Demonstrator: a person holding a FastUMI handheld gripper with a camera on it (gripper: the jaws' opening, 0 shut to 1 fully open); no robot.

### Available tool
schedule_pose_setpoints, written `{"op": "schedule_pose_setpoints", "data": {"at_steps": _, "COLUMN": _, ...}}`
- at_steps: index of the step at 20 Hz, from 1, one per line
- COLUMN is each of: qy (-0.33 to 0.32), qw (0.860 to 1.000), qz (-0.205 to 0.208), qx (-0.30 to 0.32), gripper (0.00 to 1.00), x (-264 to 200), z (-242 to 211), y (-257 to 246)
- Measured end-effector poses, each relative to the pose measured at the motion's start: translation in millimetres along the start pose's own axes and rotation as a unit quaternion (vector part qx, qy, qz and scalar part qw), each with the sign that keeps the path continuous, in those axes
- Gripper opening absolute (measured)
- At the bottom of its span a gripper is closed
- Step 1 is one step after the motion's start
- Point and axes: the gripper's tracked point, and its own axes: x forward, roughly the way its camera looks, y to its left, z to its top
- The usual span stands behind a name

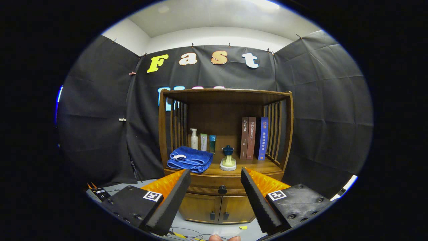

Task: Pull open the drawer, take out the items inside it, and place them on the countertop above the cabinet.

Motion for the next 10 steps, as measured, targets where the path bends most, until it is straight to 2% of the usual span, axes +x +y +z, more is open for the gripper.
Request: {"op": "schedule_pose_setpoints", "data": {"at_steps": 10, "qy": -0.007, "qw": 1.0, "qz": 0.005, "qx": 0.003, "gripper": 0.99, "x": -2.4, "z": 1.4, "y": 3.0}}
